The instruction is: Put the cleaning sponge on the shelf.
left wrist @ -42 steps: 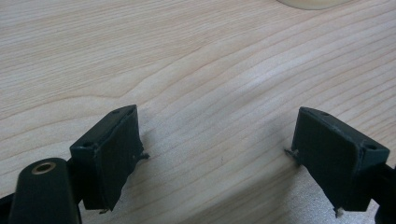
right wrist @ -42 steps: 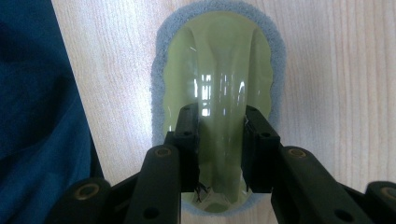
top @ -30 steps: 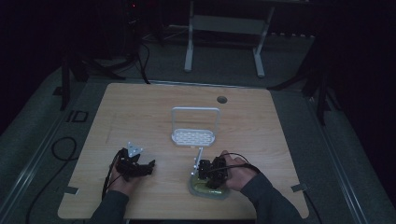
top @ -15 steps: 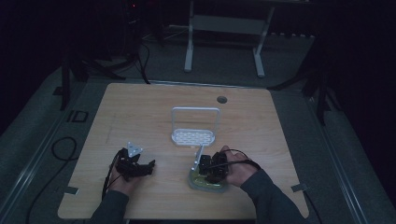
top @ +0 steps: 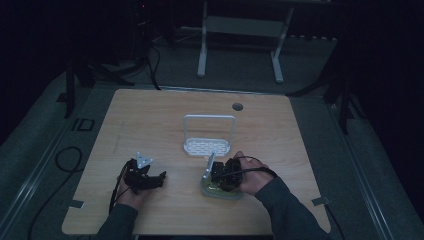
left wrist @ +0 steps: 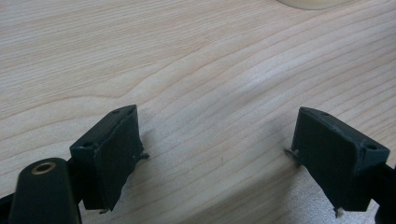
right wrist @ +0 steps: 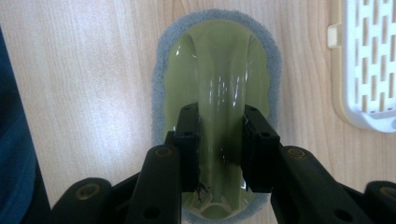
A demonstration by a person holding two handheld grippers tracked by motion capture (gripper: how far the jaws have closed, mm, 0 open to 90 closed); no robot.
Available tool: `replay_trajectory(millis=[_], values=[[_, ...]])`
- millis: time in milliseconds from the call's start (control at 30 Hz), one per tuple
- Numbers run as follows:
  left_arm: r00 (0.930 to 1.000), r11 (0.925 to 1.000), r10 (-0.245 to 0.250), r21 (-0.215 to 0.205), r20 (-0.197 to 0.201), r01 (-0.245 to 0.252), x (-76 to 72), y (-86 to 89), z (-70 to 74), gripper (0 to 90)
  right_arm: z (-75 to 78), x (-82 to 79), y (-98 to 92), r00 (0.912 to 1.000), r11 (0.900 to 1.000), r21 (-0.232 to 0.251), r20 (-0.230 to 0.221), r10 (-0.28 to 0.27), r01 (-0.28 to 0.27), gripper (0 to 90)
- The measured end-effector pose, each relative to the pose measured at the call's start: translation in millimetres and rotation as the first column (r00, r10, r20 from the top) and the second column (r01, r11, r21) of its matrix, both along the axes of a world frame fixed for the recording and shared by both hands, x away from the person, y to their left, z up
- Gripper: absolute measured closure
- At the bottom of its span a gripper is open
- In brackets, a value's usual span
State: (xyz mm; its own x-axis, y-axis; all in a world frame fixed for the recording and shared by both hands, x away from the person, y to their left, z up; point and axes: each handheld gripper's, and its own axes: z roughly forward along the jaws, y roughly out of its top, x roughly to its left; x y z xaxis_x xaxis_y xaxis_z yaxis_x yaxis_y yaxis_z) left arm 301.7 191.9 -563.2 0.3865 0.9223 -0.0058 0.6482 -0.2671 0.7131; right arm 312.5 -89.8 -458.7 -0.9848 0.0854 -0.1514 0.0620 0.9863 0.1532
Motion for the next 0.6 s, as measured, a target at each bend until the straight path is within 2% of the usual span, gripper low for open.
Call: replay_trajectory(millis=[600], values=[[1.0, 1.0, 0.0, 0.0, -0.001, 0.0, 0.0, 0.0, 0.1, 15.7, 2.4, 12.8, 7.1, 0.9993, 1.0, 0.029, 0.038, 0.0, -0.001, 71.1]])
